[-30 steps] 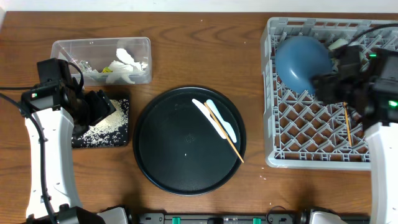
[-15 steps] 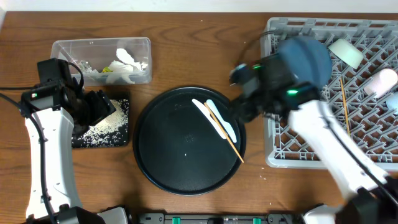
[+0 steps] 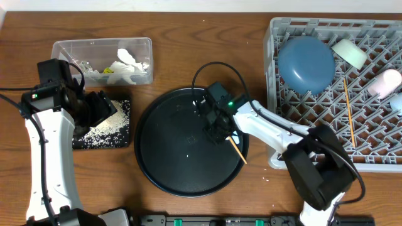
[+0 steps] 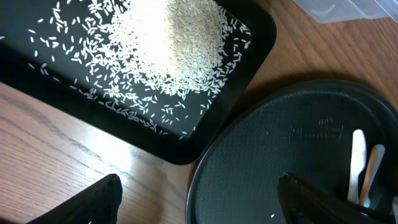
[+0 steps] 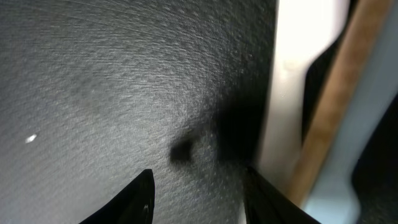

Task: Sort waste into correct bins and load items into the dishwasher rack
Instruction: 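Return the right gripper to the remaining chopstick on the tray, then lower the right gripper onto the second chopstick and close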

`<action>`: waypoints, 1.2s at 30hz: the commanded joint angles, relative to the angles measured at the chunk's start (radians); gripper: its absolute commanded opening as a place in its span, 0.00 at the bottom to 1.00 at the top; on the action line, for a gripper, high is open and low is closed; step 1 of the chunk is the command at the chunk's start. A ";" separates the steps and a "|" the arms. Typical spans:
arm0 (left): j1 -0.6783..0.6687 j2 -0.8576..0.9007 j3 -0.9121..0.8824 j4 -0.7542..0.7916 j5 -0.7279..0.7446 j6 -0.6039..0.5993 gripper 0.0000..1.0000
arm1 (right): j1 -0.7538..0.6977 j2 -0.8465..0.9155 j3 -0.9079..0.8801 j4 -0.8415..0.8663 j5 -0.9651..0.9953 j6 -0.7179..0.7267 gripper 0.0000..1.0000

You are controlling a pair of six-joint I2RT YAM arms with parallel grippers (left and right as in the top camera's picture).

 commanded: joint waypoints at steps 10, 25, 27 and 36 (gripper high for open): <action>0.002 -0.001 -0.006 -0.002 -0.002 -0.005 0.82 | 0.005 -0.014 0.008 0.008 0.064 0.052 0.43; 0.002 -0.001 -0.006 -0.002 -0.002 -0.005 0.82 | 0.006 -0.044 0.044 0.038 0.091 -0.044 0.49; 0.002 -0.001 -0.006 -0.002 -0.002 -0.005 0.81 | 0.006 -0.044 0.044 0.040 0.134 -0.044 0.49; 0.002 -0.001 -0.006 -0.002 -0.002 -0.005 0.82 | 0.006 -0.039 0.018 0.031 0.191 -0.043 0.45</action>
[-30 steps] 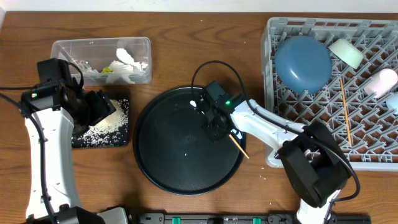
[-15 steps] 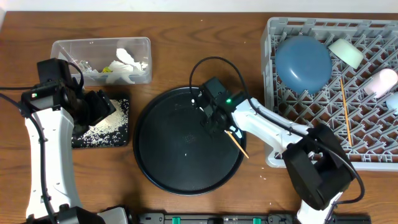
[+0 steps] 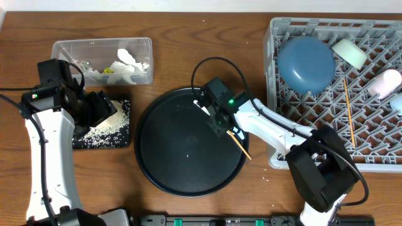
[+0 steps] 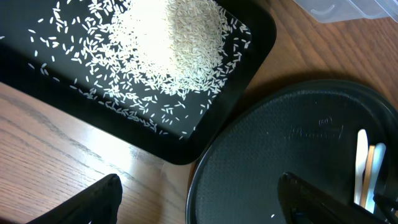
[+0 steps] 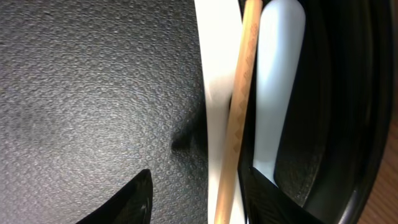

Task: Sort waste into correct bins and load items into the dishwasher rack
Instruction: 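Lower the right gripper onto the second chopstick and close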

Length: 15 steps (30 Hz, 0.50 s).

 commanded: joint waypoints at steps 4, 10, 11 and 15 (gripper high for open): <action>0.002 -0.001 -0.006 -0.002 -0.002 -0.005 0.81 | 0.007 -0.015 -0.029 0.000 0.027 -0.002 0.40; 0.002 -0.001 -0.006 -0.004 -0.002 -0.005 0.81 | 0.006 -0.015 -0.032 -0.017 0.027 -0.003 0.37; 0.002 -0.001 -0.006 -0.004 -0.002 -0.005 0.81 | 0.005 -0.015 -0.035 -0.016 0.027 -0.002 0.37; 0.002 -0.001 -0.006 -0.002 -0.002 -0.005 0.82 | 0.005 -0.015 -0.045 -0.012 0.027 -0.002 0.33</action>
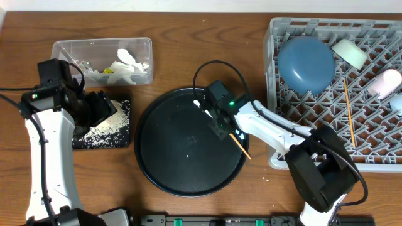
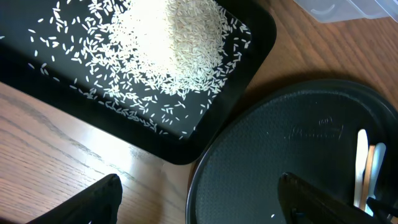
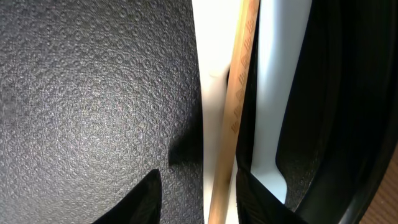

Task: Sort waste into correct bins and load items into the dishwasher rack
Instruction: 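Lower the right gripper onto the second chopstick and close, then carry the chopstick right and drop it into the rack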

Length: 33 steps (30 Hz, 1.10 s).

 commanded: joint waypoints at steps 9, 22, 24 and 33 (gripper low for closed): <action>0.002 -0.001 -0.006 -0.002 -0.002 -0.005 0.81 | 0.006 -0.015 -0.034 0.005 0.011 0.023 0.18; 0.002 -0.001 -0.006 -0.002 -0.002 -0.005 0.81 | 0.005 -0.050 -0.002 -0.023 0.011 0.060 0.01; 0.002 -0.001 -0.006 -0.002 -0.002 -0.005 0.81 | 0.005 -0.092 0.029 -0.043 0.011 0.060 0.01; 0.002 -0.001 -0.006 -0.002 -0.002 -0.005 0.81 | -0.075 -0.355 0.084 -0.066 0.049 0.059 0.01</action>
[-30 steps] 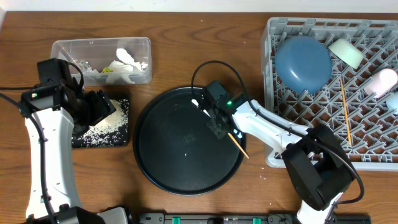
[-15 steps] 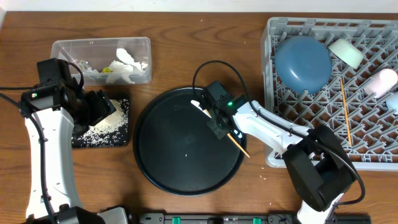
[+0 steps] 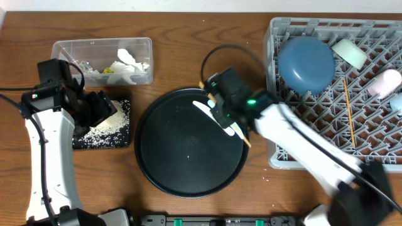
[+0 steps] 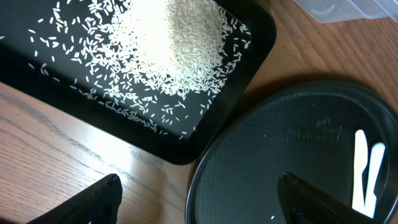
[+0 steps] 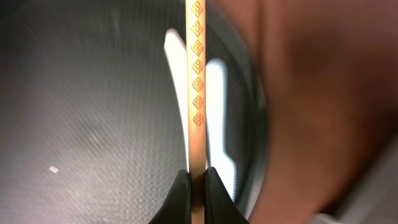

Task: Sort waste into correct bins and load items into the dishwasher rack
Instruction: 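Carry the chopstick right and drop it into the rack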

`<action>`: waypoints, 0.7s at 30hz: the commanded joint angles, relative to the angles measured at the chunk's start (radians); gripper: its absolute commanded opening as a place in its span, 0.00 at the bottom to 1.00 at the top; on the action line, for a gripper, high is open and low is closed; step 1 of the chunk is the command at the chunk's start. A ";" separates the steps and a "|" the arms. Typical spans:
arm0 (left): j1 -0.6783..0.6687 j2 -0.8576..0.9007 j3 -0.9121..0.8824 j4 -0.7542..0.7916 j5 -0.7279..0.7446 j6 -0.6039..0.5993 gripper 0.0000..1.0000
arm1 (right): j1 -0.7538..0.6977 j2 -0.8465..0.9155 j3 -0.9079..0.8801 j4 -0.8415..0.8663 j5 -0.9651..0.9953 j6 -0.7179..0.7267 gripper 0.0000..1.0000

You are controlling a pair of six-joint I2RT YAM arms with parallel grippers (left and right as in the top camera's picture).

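Note:
My right gripper (image 5: 198,186) is shut on a wooden chopstick (image 5: 196,74) with a diamond pattern, held above the right side of the round black tray (image 3: 182,150). In the overhead view the right gripper (image 3: 227,113) shows the chopstick (image 3: 242,137) sticking out toward the rack. Two white plastic utensils (image 3: 210,112) lie on the tray, also seen as white utensils (image 4: 367,168) in the left wrist view. My left gripper (image 4: 199,199) hangs open over the table edge between the rice tray and the round tray, holding nothing.
A grey dishwasher rack (image 3: 377,160) at the right holds a blue bowl (image 3: 306,63), cups and another chopstick (image 3: 348,113). A clear bin (image 3: 103,61) with paper waste stands at back left. A small black tray with spilled rice (image 4: 155,68) lies beside it.
My right gripper was low on the tray with its jaws around the chopstick beside the white utensils. Now it is shut on the chopstick and higher, further right. The left arm has not moved.
My right gripper stood open, very close to the tray surface beside the utensils. Then it was over the chopstick lying between the white utensils, then narrower around it. Now the chopstick is gripped and off the tray. The left gripper stayed open in place throughout.

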 commanded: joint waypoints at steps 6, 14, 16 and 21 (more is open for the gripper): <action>0.002 -0.001 -0.006 -0.002 -0.002 -0.005 0.81 | -0.213 -0.169 0.021 -0.101 0.131 0.008 0.01; 0.002 -0.001 -0.006 -0.002 -0.002 -0.005 0.82 | -0.532 -0.172 0.021 -0.121 0.136 -0.118 0.01; 0.002 -0.001 -0.006 -0.002 -0.002 -0.005 0.82 | -0.608 -0.171 0.021 -0.111 0.136 -0.160 0.01; 0.002 -0.001 -0.006 -0.002 -0.002 -0.005 0.81 | -0.777 -0.167 0.021 -0.097 0.136 -0.269 0.01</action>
